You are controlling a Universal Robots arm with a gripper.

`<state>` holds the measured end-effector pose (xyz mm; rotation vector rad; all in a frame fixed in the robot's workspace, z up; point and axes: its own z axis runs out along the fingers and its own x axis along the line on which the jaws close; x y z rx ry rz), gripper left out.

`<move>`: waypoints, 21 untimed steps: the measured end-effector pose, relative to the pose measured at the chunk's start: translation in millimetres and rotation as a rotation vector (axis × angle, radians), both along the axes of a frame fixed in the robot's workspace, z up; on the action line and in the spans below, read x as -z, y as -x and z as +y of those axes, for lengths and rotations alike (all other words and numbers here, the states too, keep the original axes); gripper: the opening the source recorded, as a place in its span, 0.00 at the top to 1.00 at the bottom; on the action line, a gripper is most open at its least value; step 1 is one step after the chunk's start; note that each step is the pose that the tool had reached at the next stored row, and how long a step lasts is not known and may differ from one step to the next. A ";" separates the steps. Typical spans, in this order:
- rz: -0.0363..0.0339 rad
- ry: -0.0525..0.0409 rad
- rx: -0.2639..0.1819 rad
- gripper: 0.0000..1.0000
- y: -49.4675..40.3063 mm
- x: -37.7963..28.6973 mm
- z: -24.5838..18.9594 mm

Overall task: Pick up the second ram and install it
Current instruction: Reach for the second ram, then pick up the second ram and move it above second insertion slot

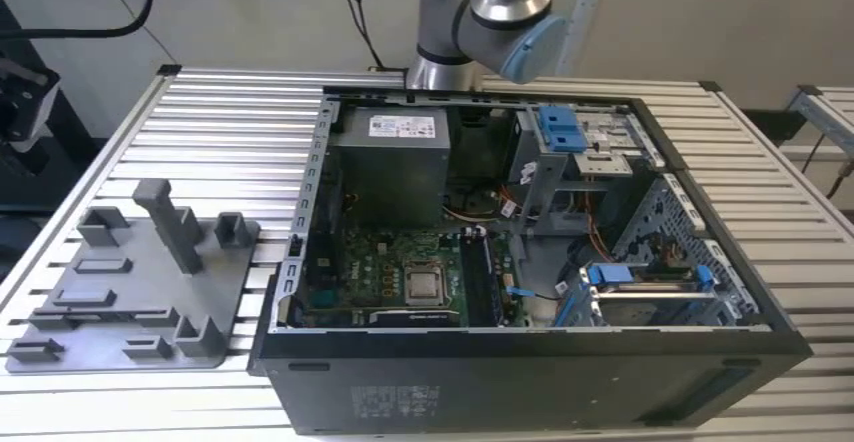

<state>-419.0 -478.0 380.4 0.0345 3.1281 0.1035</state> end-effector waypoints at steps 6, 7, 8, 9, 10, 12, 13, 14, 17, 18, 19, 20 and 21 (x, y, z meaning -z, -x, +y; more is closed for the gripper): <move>-0.0001 -0.0001 -0.042 0.89 0.3 0.4 -4.1; -0.0001 -0.0001 -0.050 0.89 0.5 0.5 -4.6; 0.0000 0.0000 -0.055 0.89 0.7 0.6 -5.3; 0.0001 0.0000 -0.060 0.89 0.9 0.6 -6.5; 0.0000 -0.0001 -0.063 0.89 1.1 0.8 -7.8; 0.0001 0.0000 -0.070 0.89 1.5 1.3 -10.6; 0.0000 -0.0001 -0.073 0.89 1.7 1.6 -11.7; -0.0001 -0.0001 -0.075 0.89 1.8 2.0 -12.6; 0.0000 -0.0001 -0.078 0.89 2.2 2.7 -13.7; 0.0000 -0.0001 -0.079 0.89 2.2 2.9 -13.9; 0.0000 -0.0001 -0.079 0.89 2.2 3.0 -14.0; 0.0000 -0.0001 -0.079 0.89 2.2 3.0 -14.0; 0.0000 -0.0001 -0.079 0.89 2.2 3.0 -14.0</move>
